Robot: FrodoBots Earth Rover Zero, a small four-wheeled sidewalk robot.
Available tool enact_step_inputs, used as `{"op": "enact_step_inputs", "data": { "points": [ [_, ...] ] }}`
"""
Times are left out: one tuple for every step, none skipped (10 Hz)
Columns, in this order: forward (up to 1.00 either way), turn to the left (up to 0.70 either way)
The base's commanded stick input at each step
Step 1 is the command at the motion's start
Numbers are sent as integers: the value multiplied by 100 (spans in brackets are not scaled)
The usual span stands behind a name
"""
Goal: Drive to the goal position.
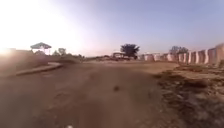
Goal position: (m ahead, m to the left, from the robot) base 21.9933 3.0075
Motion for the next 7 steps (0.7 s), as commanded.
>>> {"op": "enact_step_inputs", "data": {
  "points": [
    [70, 0],
    [70, 13],
    [70, 27],
    [70, 33],
    [70, 35],
    [70, 35],
    [70, 35]
  ]
}}
